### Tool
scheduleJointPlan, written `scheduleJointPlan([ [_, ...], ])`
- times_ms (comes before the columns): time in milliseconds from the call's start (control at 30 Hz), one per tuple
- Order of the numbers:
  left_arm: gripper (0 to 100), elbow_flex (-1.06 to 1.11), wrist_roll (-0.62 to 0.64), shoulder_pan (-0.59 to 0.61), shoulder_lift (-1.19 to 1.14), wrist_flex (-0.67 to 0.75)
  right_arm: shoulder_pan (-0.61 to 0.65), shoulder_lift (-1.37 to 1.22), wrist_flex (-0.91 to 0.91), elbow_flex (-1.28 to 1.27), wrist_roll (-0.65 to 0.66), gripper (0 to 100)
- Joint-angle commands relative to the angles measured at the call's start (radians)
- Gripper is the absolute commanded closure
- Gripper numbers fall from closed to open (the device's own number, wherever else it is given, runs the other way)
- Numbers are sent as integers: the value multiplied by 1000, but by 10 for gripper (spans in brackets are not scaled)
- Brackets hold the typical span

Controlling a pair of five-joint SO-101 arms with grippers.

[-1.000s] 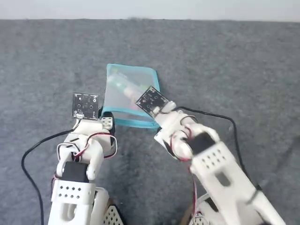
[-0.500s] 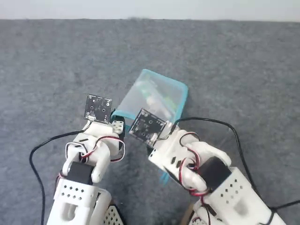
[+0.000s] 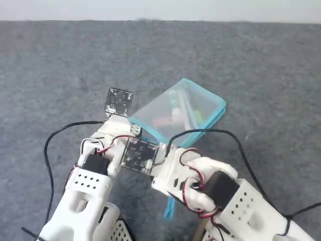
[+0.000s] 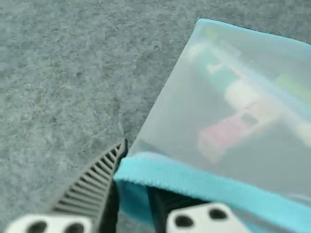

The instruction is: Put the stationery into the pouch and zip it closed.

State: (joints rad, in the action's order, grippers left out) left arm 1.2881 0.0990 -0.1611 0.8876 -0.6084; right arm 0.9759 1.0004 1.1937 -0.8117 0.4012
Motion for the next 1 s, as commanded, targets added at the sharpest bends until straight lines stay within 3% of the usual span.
scheduleJointPlan([
  [0,990,-48,0,43,-23,23,54,-10,48,78,17,794],
  [133,990,-51,18,57,-23,23,67,-7,68,78,17,616],
  [233,990,-53,20,58,-23,21,88,-5,116,84,20,548],
  [367,990,-53,20,58,-17,20,61,-5,176,84,97,562],
  [500,990,-62,18,58,-14,-11,-105,-4,166,40,133,587],
  [700,990,-84,18,100,-15,-29,-297,58,-54,-215,293,616],
  [967,990,-88,18,97,-20,-29,-328,50,-222,-295,296,619],
])
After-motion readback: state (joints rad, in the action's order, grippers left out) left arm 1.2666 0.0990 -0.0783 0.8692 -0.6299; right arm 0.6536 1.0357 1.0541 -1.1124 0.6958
